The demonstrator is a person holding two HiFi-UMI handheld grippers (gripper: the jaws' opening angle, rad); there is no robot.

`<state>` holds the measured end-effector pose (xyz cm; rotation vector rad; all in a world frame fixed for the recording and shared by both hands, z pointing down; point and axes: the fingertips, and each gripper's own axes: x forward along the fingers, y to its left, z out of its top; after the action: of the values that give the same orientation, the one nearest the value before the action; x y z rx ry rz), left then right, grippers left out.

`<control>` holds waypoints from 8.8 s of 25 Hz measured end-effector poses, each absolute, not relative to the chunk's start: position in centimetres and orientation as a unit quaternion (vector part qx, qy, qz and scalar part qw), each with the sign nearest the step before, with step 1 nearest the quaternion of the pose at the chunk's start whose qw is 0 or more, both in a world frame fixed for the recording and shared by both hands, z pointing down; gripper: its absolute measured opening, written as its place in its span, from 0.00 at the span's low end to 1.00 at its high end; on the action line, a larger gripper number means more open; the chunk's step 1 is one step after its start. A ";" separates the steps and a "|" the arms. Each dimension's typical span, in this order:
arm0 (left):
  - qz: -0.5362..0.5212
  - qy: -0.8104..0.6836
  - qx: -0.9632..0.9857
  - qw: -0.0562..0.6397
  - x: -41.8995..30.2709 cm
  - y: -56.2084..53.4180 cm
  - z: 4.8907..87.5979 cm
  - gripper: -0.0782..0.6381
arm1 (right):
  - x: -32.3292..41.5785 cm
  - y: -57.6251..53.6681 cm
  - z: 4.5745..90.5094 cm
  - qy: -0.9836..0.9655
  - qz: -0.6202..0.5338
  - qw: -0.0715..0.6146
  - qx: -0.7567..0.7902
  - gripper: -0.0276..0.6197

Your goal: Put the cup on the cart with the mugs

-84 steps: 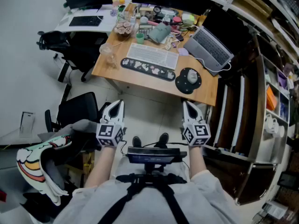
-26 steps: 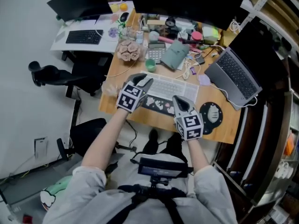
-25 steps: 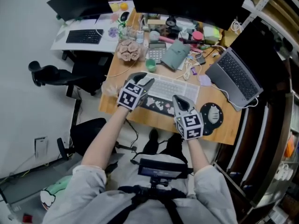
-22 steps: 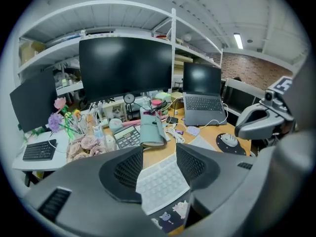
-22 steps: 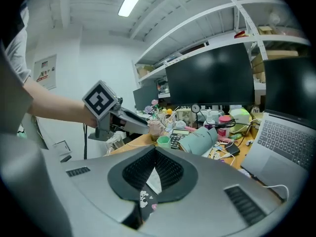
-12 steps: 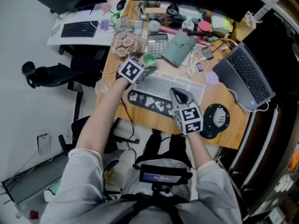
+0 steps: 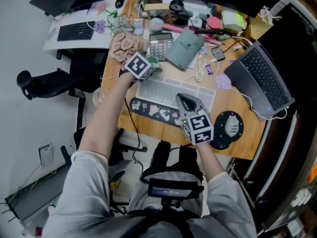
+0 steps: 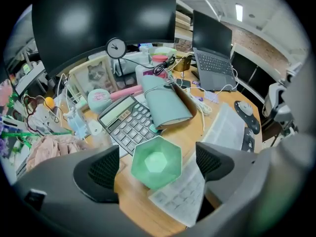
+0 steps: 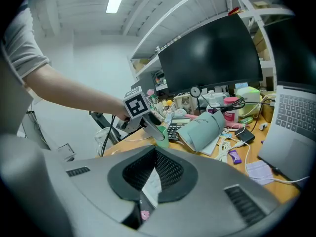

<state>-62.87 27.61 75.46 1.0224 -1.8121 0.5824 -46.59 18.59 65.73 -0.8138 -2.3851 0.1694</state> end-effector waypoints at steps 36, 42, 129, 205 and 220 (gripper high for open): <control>0.167 -0.805 0.374 0.429 -60.4 28.7 67.7 0.58 | -45.9 17.3 63.6 -0.908 0.052 0.295 -0.292 0.05; 0.143 -0.854 0.360 0.348 -57.9 29.9 61.1 0.58 | -45.2 17.2 60.3 -0.918 0.031 0.281 -0.280 0.05; 0.395 -0.119 0.909 -0.061 23.1 -55.7 39.2 0.58 | 26.8 -48.7 38.9 -0.842 0.072 0.127 0.519 0.05; 0.117 -0.572 0.806 0.095 -5.0 -30.2 44.7 0.11 | 24.0 -29.9 45.7 -0.835 0.204 0.058 0.509 0.05; 0.125 -0.577 0.798 0.126 -9.7 -21.5 49.3 0.11 | 21.4 -22.3 50.5 -0.813 0.198 0.111 0.537 0.05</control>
<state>-9.66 -21.50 49.32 2.3232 -1.6796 0.3649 21.45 -22.28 50.54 1.5764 -2.3863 0.5818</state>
